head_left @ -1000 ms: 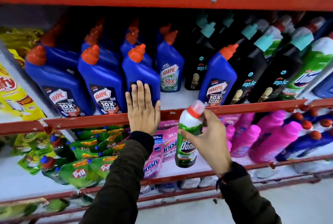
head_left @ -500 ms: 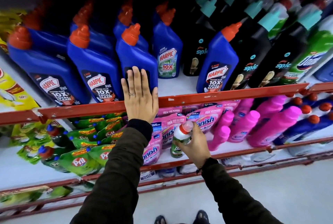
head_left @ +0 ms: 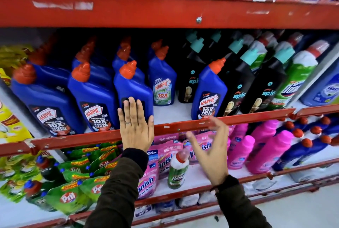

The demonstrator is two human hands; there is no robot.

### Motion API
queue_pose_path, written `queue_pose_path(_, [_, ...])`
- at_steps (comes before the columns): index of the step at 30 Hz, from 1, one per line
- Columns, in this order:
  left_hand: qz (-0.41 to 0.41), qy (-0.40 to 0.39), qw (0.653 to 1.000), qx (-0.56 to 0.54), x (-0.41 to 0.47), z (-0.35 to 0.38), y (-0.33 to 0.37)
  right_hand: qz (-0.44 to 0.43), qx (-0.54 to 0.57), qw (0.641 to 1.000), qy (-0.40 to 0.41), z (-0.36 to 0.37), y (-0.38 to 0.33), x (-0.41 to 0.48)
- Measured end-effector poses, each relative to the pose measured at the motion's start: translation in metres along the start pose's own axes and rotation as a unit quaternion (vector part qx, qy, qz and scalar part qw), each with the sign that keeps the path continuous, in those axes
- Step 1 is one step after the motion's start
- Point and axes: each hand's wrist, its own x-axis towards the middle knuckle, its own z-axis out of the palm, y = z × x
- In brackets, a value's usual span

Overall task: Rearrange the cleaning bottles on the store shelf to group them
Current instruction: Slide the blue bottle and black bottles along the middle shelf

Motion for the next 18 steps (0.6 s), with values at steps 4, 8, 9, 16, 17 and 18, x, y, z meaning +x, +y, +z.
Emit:
queue_pose_path(4, [0.0,0.003,1.0,0.005,0.0,0.001,0.0,-0.085,-0.071,0.988,0.104,-0.017,-0.038,0.057])
queue_pose_path(8, [0.005,0.004,1.0,0.006,0.002,0.001,0.001,-0.076,-0.174,0.974,0.122,-0.013,-0.05,0.097])
queue_pose_path(9, [0.006,0.003,1.0,0.007,0.002,0.001,0.001,-0.07,-0.184,0.973,0.121,-0.01,-0.05,0.103])
queue_pose_path(16, [0.005,0.005,1.0,0.014,0.002,0.0,0.001,-0.047,-0.159,0.981,0.098,-0.004,-0.063,0.121])
queue_pose_path(17, [0.005,0.005,1.0,0.015,0.002,0.0,0.001,-0.052,-0.149,0.983,0.091,-0.004,-0.066,0.121])
queue_pose_path(18, [0.006,0.004,1.0,0.014,0.002,-0.001,0.001,-0.06,-0.141,0.984,0.089,-0.003,-0.069,0.12])
